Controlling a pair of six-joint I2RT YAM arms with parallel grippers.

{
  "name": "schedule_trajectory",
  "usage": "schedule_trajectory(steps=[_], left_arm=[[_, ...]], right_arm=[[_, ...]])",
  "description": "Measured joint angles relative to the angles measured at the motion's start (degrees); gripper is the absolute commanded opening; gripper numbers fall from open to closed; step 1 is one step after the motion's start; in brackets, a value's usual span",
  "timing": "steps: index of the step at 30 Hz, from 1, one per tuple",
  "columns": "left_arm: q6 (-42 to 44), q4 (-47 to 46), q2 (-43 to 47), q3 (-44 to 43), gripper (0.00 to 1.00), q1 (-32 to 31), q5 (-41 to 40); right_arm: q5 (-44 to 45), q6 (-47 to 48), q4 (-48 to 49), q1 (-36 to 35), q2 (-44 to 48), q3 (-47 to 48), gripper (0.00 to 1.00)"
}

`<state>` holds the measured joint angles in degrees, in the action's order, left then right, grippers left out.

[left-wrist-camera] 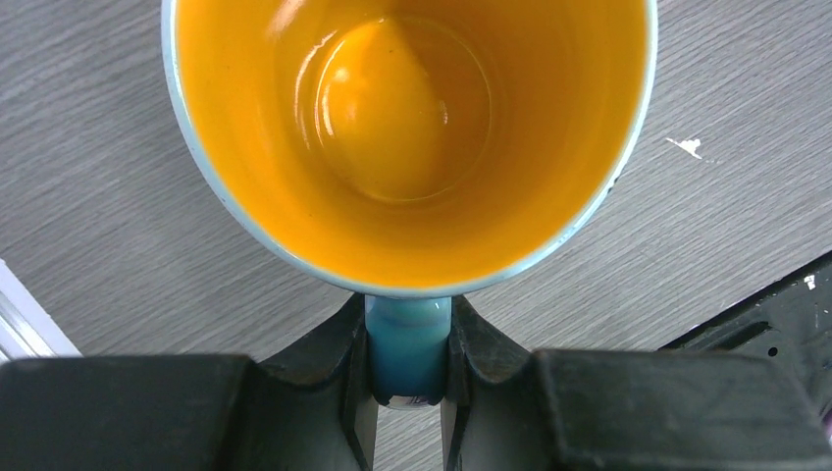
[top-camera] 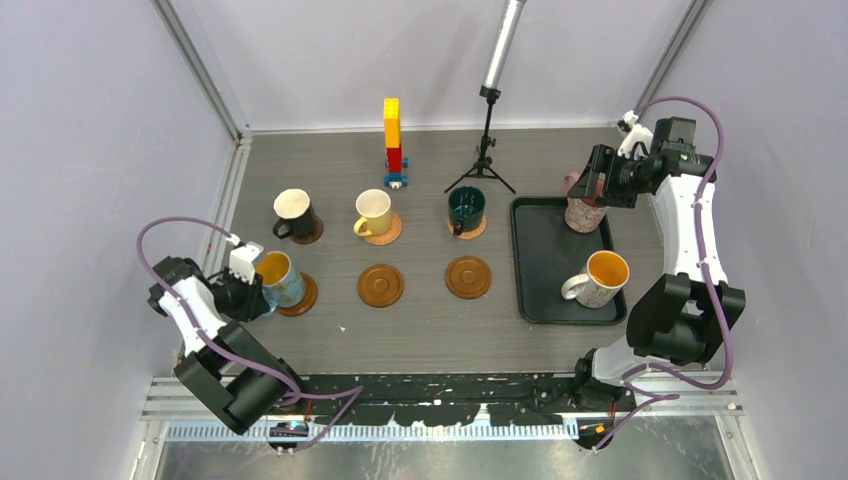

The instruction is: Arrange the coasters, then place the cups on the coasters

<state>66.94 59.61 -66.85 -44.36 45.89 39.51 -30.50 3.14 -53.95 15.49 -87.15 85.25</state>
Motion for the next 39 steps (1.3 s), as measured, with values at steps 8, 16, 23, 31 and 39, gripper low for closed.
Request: schedule_trajectory(steps=[8, 16, 23, 31, 39], left_arm=[[-0.4, -1.3, 0.5, 2.3, 0.0, 0.0, -0.8], [-0.5, -2.6, 0.8, 2.7, 0.06, -0.8, -0.8], [-0.1, -3.5, 1.7, 3.6, 0.08, -2.9, -0.8], [3.0, -2.6, 2.2, 3.8, 0.63, -3.0, -0.8], [10.4, 8.4, 2.7, -0.9, 1.0, -3.2, -1.5]], right_arm=[[0.0, 0.0, 0.2, 0.0, 0.0, -1.1, 0.74], [0.0, 0.0, 0.3, 0.0, 0.0, -1.4, 0.74], [0.0, 0.2, 0.3, 0.0, 0.0, -1.5, 0.74], [0.0, 0.4, 0.3, 0.0, 0.0, -1.5, 0.74], [1.4, 3.3, -1.6, 0.0, 0.0, -1.5, 0.74]])
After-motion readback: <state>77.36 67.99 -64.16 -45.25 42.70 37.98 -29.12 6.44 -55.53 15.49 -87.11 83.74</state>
